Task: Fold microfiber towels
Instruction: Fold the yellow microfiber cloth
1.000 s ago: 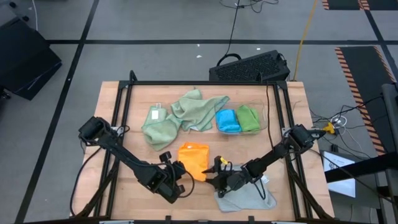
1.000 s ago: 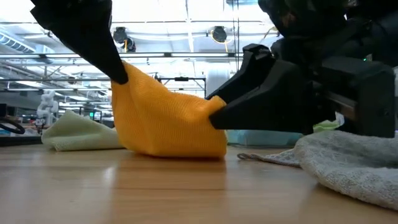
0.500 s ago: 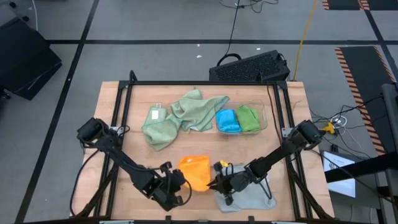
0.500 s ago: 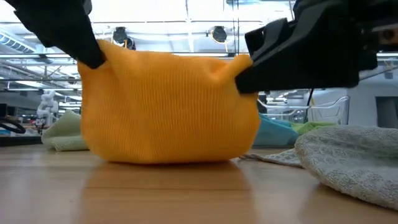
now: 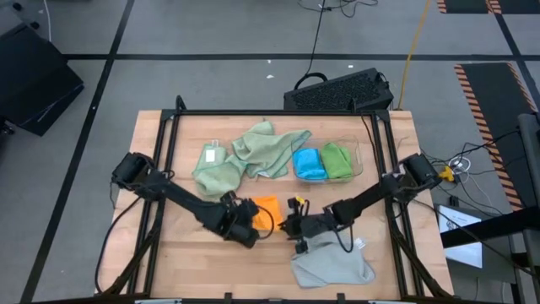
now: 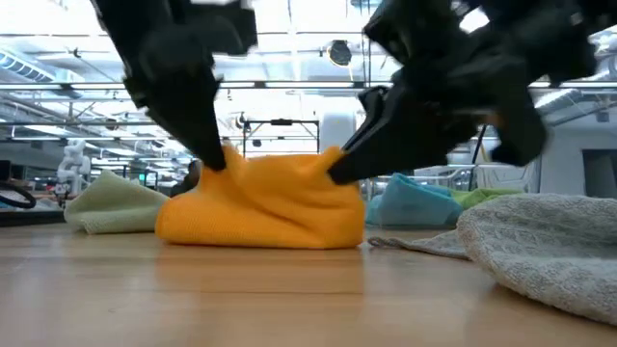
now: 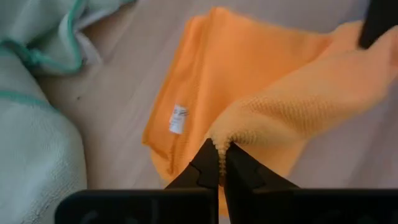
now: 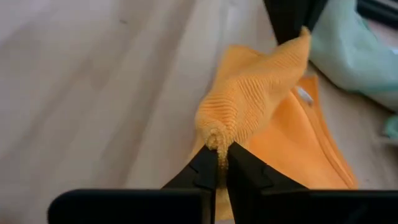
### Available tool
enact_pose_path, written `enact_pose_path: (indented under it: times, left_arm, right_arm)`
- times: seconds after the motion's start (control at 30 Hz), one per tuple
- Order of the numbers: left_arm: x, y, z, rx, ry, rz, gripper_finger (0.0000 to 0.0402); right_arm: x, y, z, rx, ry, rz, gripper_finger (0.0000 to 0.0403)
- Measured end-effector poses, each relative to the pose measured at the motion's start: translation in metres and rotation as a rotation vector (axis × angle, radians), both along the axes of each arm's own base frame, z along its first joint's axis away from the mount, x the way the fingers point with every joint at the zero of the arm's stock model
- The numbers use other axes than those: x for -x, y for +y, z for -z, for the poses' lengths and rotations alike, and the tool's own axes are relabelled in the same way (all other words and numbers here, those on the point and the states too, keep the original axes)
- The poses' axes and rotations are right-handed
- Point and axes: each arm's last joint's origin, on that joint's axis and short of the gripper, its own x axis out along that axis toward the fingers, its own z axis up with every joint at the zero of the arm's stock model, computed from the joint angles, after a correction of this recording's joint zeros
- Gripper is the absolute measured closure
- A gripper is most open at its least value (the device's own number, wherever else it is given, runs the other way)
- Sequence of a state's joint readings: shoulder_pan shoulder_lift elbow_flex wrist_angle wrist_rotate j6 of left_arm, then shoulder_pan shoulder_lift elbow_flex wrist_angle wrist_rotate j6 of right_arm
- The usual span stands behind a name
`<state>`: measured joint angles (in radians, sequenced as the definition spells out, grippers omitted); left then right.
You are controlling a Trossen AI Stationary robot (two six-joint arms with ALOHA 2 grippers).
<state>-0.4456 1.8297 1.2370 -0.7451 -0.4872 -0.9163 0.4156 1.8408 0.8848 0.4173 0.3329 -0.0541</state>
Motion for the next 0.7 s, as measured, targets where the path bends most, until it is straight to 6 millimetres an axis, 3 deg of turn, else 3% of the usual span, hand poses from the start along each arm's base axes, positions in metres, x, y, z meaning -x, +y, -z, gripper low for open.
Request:
enact_pose_path:
  times: [0.1, 0.2, 0.47, 0.6, 0.7]
  left_arm:
    - [-0.003, 0.008, 0.004, 0.061, 0.027, -0.014, 0.0385]
    - [-0.005, 0.001, 0.001, 0.118, 0.015, 0.036, 0.0388]
    - [-0.003, -0.062, -0.029, 0.292, -0.141, 0.204, 0.0388]
    - [0.01, -0.082, -0.039, 0.232, -0.173, 0.202, 0.0396]
    - [0.015, -0.075, -0.036, 0.134, -0.146, 0.138, 0.0391]
  right_arm:
    - [-0.002, -0.006, 0.0, -0.043, 0.026, -0.043, 0.0384]
    - [-0.002, -0.005, -0.005, -0.1, 0.032, -0.119, 0.0384]
    - [0.007, 0.007, -0.024, -0.308, 0.065, -0.349, 0.0383]
    - [0.005, 0.01, -0.03, -0.334, 0.013, -0.319, 0.0383]
    - [0.002, 0.004, -0.031, -0.326, -0.013, -0.274, 0.0383]
